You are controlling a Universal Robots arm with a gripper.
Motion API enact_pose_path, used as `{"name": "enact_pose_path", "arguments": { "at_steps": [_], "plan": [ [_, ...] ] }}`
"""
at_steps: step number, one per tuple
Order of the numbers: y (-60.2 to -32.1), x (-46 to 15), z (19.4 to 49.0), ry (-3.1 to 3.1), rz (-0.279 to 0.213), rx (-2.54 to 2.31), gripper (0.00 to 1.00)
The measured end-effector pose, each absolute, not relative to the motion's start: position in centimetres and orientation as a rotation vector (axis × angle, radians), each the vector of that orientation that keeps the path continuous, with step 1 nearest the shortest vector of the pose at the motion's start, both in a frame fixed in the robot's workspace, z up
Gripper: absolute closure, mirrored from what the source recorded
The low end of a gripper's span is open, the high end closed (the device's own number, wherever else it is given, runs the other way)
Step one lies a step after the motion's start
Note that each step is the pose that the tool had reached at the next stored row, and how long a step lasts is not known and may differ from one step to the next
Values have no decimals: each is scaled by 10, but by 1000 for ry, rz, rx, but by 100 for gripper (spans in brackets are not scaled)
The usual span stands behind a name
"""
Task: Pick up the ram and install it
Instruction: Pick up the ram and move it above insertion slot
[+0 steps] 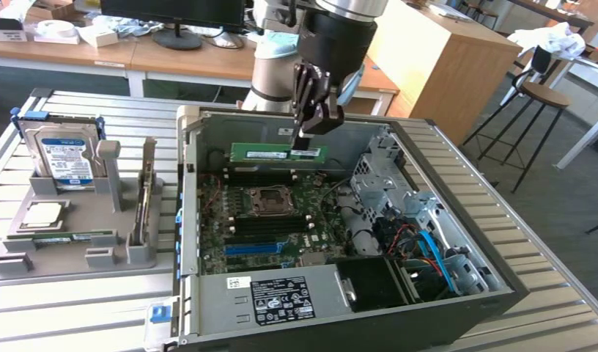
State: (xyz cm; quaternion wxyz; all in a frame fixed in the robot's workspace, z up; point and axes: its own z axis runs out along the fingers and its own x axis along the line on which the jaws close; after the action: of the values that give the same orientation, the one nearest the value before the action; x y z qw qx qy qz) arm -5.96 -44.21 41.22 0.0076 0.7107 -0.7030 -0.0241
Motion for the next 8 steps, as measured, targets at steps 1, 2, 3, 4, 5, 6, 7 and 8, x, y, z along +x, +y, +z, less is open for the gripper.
{"name": "enact_pose_path", "arguments": {
  "at_steps": [1,2,3,4,5,6,7,8],
  "plan": [
    [-442,-60,412,-2198,-75,2222,89],
    [-442,-60,411,-2198,-75,2222,89],
    [-442,-60,410,-2198,-75,2222,89],
    [-442,-60,409,-2198,-75,2222,89],
    [-442,-60,408,-2198,-76,2222,89],
    [-442,-60,407,-2198,-76,2222,89],
    [-442,-60,405,-2198,-76,2222,89],
    [-442,-60,403,-2198,-76,2223,89]
  ]
}}
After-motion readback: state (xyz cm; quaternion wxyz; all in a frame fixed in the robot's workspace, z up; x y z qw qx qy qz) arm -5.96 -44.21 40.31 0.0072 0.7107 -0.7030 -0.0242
